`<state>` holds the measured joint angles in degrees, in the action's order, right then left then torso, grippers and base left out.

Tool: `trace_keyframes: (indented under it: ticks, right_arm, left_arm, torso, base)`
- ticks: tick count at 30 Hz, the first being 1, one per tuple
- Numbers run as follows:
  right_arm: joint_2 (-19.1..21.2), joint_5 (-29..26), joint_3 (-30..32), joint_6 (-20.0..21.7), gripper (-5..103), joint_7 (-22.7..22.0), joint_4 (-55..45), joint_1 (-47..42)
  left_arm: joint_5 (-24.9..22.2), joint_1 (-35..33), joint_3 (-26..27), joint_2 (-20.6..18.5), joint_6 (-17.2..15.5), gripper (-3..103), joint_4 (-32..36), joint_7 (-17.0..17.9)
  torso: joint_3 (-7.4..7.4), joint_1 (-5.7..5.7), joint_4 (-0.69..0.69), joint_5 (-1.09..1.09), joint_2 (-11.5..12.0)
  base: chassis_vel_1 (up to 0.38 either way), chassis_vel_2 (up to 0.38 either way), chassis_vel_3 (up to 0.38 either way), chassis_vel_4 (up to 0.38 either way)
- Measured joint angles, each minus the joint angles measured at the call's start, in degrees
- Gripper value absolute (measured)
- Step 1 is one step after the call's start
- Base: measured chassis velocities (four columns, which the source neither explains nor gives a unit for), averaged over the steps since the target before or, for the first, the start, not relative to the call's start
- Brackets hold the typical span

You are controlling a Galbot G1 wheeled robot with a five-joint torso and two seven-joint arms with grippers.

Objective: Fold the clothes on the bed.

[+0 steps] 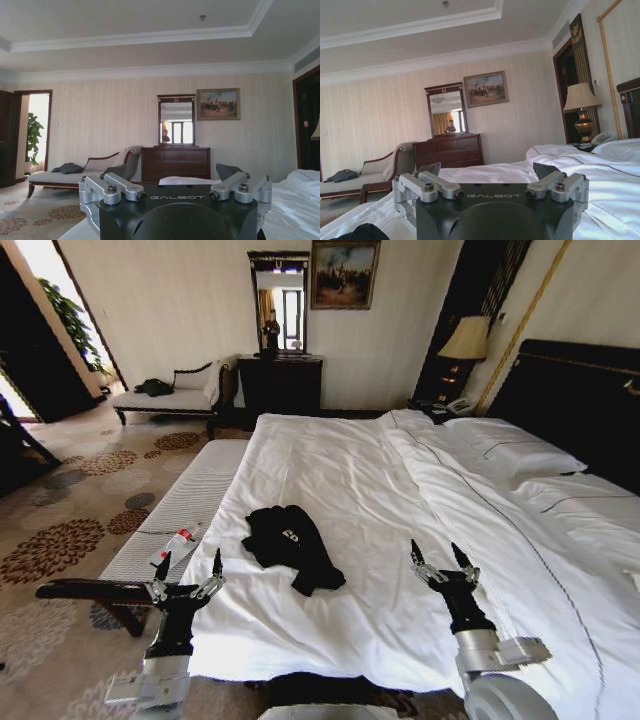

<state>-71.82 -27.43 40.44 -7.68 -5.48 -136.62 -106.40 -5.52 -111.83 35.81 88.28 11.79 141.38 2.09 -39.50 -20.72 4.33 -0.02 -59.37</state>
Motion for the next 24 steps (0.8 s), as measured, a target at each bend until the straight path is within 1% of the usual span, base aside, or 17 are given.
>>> trace_keyframes:
  ticks: [19,24]
  right_arm:
    - [-0.19,-0.09,-0.13,0.41,100,-0.07,-0.39,0.19]
    - [-0.32,0.08,-0.03,0.26,100,-0.70,-0.58,0.14]
  left_arm:
    - [0.42,-0.39,0.13,-0.07,0.00,100,0.39,0.00]
    - [0.49,-0.47,0.13,-0.04,0.02,100,0.56,-0.01]
  torso:
    - [0.00,0.00,0.00,-0.01,0.00]
    - [0.00,0.00,0.00,-0.01,0.00]
  base:
    - [0.000,0.000,0.000,0.000]
    - [0.000,0.000,0.000,0.000]
